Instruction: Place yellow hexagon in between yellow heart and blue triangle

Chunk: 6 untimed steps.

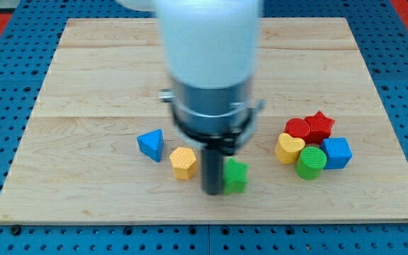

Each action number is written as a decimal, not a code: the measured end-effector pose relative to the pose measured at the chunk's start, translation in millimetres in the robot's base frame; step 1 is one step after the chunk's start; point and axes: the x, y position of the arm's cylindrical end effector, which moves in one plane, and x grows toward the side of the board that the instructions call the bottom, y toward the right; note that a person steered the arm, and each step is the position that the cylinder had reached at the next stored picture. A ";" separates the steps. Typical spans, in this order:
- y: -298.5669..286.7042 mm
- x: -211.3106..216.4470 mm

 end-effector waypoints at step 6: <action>8.6 -35.1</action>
